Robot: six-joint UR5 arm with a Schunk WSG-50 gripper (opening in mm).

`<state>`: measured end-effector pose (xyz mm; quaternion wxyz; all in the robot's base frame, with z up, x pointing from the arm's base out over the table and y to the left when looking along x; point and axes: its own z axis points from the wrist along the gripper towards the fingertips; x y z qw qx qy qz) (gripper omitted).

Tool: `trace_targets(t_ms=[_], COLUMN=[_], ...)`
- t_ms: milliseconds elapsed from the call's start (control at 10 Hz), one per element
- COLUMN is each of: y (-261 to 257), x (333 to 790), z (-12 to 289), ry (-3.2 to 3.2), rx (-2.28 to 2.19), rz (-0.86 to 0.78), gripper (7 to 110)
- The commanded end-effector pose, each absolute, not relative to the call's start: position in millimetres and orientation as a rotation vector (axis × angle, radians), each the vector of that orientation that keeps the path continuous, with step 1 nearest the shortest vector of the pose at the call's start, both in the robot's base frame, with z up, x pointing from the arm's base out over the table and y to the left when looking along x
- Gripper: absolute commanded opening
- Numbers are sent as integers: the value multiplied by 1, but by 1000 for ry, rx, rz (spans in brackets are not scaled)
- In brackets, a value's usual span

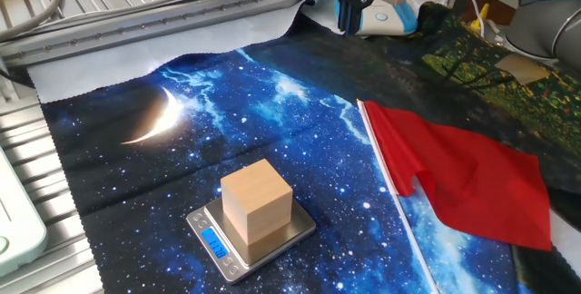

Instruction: Remove the object from the scale

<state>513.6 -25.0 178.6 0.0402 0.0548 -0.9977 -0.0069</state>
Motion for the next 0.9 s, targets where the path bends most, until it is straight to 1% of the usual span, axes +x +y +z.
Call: trace_targets(t_ms=[0,200,500,800], y=[-23,-24,-31,-30], x=[513,512,510,509], z=[179,179,179,179], ry=[-3059,-3057,-3048,-3047], rx=[162,166,101,65], rz=[-50,-48,-4,-5], gripper=[7,7,7,7])
